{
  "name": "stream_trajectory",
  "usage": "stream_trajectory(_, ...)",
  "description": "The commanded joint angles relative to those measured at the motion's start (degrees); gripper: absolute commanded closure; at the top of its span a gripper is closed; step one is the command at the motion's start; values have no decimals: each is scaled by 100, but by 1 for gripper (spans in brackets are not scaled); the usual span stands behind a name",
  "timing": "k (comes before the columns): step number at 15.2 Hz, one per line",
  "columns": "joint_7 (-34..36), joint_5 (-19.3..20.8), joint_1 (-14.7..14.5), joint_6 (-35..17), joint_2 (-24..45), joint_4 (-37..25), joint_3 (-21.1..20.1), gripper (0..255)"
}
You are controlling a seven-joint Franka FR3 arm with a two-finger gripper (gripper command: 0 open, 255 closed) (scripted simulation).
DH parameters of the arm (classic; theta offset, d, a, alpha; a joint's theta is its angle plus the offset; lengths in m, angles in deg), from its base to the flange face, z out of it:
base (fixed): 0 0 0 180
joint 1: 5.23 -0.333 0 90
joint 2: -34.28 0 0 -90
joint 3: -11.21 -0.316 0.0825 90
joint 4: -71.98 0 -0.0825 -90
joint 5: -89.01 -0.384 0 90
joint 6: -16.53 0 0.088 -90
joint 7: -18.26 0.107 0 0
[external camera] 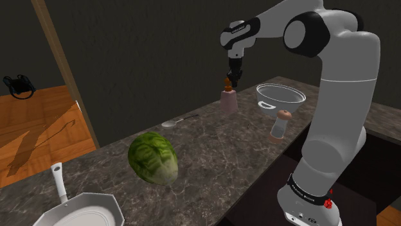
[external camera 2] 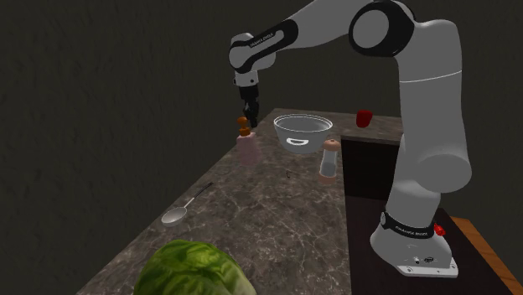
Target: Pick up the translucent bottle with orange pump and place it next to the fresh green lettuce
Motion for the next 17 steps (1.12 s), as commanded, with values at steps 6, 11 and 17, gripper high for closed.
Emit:
stream_trajectory(6,-17,24,8,516,-81,-437,16,255)
stream_trajectory(11,-31,29,18,896,-94,-805,23,255)
stream_trajectory(17,-58,20,40,1372,-59,-1316,32,255)
